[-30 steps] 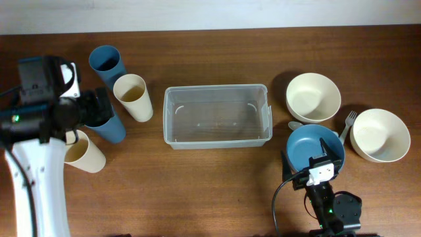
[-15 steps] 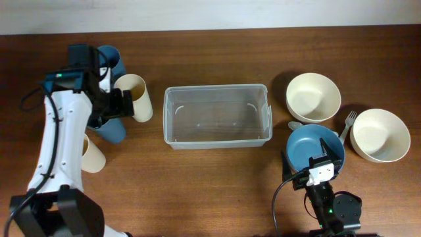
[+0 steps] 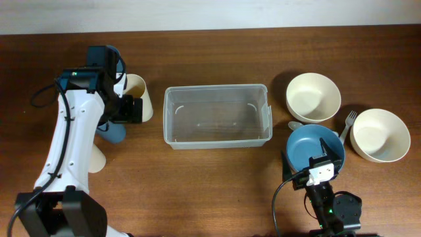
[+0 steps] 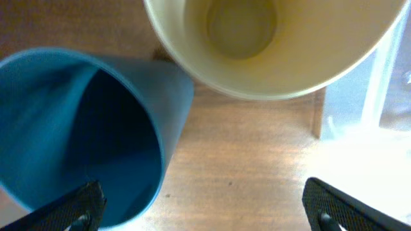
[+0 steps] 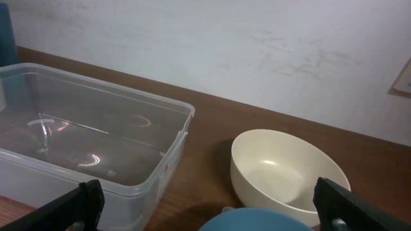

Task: Pack container
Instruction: 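Lower the left gripper and grasp the front blue cup's rim, then lift the blue cup and carry it right toward the container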

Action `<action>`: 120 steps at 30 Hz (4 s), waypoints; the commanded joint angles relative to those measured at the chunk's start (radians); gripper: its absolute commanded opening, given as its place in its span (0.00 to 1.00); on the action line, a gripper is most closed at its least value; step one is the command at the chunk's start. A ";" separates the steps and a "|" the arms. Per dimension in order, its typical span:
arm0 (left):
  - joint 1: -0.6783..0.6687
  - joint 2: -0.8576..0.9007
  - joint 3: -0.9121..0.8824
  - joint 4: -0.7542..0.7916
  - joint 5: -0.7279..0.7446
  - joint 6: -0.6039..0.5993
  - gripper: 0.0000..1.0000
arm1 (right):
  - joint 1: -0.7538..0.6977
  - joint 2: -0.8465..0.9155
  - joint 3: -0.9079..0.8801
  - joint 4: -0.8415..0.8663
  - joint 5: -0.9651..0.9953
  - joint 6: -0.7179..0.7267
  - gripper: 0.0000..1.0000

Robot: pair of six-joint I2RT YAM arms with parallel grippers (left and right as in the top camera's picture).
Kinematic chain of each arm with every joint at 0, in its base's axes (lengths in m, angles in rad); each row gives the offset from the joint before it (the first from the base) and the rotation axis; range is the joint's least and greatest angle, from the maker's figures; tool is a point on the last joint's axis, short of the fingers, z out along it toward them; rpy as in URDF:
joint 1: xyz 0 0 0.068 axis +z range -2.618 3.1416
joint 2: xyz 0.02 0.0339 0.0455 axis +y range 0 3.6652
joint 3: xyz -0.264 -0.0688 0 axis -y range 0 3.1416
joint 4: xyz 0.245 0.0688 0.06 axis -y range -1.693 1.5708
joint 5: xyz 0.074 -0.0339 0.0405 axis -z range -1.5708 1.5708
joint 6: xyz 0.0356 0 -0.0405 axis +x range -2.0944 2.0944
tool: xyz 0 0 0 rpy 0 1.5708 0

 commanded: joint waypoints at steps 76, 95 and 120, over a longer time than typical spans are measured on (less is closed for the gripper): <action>0.011 0.146 0.102 -0.018 -0.064 -0.016 0.01 | 0.005 -0.008 -0.007 -0.003 0.008 0.004 0.99; 0.011 0.146 0.473 -0.374 -0.005 -0.040 0.01 | 0.005 -0.008 -0.007 -0.003 0.009 0.004 0.99; -0.114 -0.212 0.579 -0.352 0.196 -0.055 0.02 | 0.005 -0.008 -0.007 -0.003 0.009 0.004 0.99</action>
